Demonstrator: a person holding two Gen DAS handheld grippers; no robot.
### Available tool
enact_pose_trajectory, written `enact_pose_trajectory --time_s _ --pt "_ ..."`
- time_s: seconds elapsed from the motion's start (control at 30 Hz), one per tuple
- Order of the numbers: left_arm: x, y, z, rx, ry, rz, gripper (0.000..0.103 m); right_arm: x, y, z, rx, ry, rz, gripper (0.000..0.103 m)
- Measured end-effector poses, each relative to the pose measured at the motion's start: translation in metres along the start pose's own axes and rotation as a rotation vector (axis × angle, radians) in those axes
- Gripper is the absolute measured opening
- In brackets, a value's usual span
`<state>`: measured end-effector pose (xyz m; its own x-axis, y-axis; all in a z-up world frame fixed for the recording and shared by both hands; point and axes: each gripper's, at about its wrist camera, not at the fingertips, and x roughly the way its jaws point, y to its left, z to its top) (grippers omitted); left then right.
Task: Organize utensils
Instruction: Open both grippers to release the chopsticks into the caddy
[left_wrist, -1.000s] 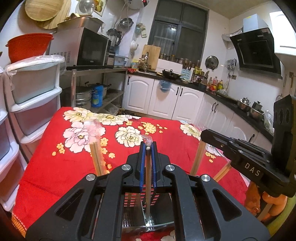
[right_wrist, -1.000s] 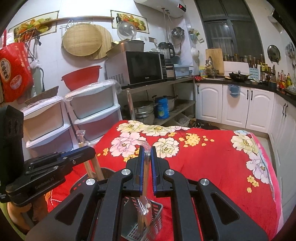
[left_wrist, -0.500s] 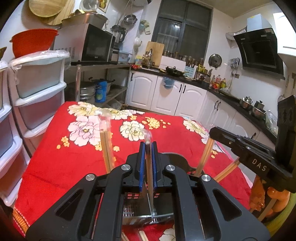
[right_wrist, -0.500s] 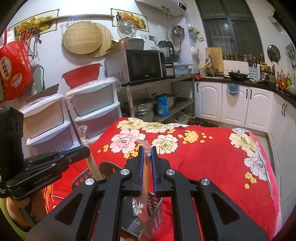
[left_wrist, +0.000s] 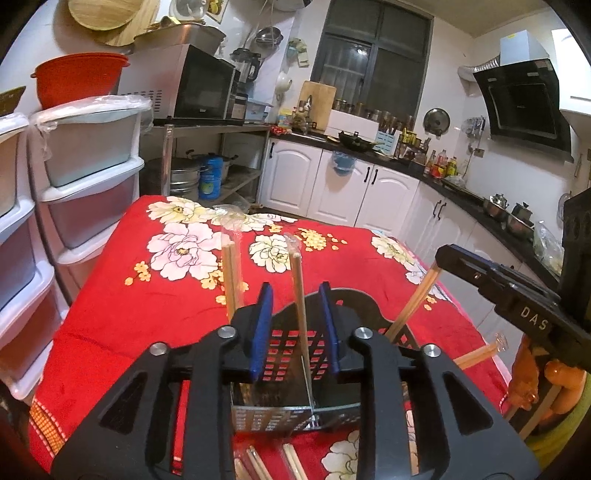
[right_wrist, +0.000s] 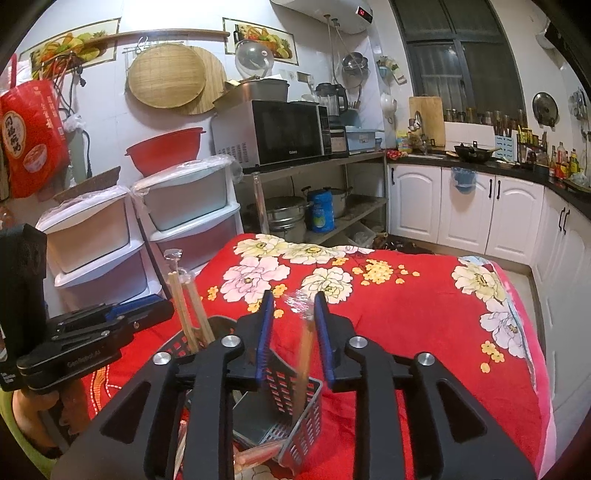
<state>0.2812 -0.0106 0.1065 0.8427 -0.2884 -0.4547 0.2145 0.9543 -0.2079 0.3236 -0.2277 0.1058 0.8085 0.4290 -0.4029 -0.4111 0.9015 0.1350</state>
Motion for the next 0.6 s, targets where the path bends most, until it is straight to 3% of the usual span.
enact_pose_trajectory --time_s 0.17,0.5,0.6 --pt "-0.007 0.004 -0.002 -0.006 -0.002 0.005 0.020 -0.010 0.004 0.001 -0.012 -0.006 -0.002 0.035" --pt "-0.030 0.012 -0.008 -0.030 -0.021 0.025 0.033 -0.030 0.021 0.006 -0.045 -0.029 -0.002 0.054" --pt "-0.037 0.015 -0.011 -0.035 -0.024 0.036 0.042 -0.035 0.026 0.004 -0.047 -0.028 0.001 0.057"
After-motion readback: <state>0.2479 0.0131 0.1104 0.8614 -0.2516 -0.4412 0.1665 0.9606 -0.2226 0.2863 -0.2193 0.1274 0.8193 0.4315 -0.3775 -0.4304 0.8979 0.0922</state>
